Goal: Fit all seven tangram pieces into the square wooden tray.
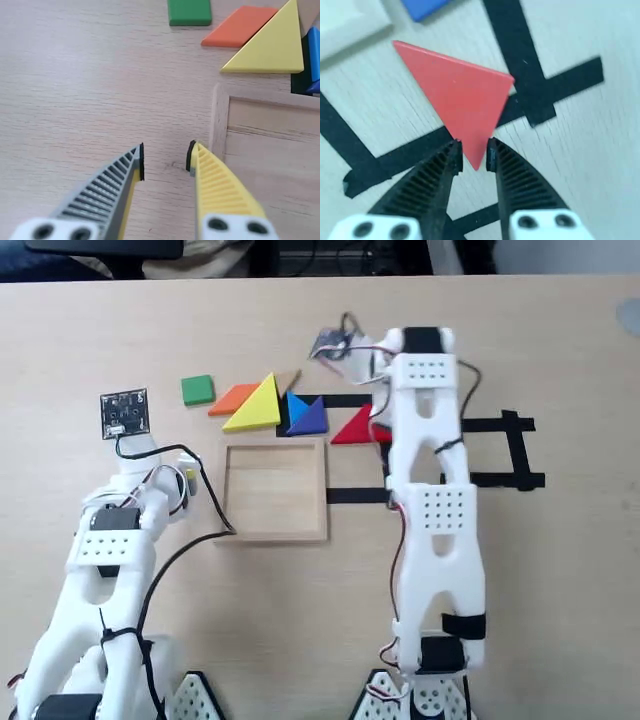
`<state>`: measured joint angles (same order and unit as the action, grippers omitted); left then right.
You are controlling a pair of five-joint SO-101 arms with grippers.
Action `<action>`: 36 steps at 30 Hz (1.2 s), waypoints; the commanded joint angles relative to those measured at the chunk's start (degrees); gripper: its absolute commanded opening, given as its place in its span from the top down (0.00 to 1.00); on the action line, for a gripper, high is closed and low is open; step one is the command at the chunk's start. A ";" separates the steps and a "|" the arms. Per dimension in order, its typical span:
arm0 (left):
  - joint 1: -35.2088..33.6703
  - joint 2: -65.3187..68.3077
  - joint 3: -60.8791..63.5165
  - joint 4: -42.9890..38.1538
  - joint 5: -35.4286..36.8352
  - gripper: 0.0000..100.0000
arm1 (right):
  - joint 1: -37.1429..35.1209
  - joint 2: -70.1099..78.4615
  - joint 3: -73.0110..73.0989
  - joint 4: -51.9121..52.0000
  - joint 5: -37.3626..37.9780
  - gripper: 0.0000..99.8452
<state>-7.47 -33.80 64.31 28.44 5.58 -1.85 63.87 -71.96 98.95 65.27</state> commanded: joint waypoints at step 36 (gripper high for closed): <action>0.57 -0.18 -0.22 -1.14 0.26 0.83 | -1.93 7.69 -1.19 -5.27 2.29 0.67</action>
<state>-7.21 -33.80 64.31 28.44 5.58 -5.71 71.43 -70.90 93.05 66.95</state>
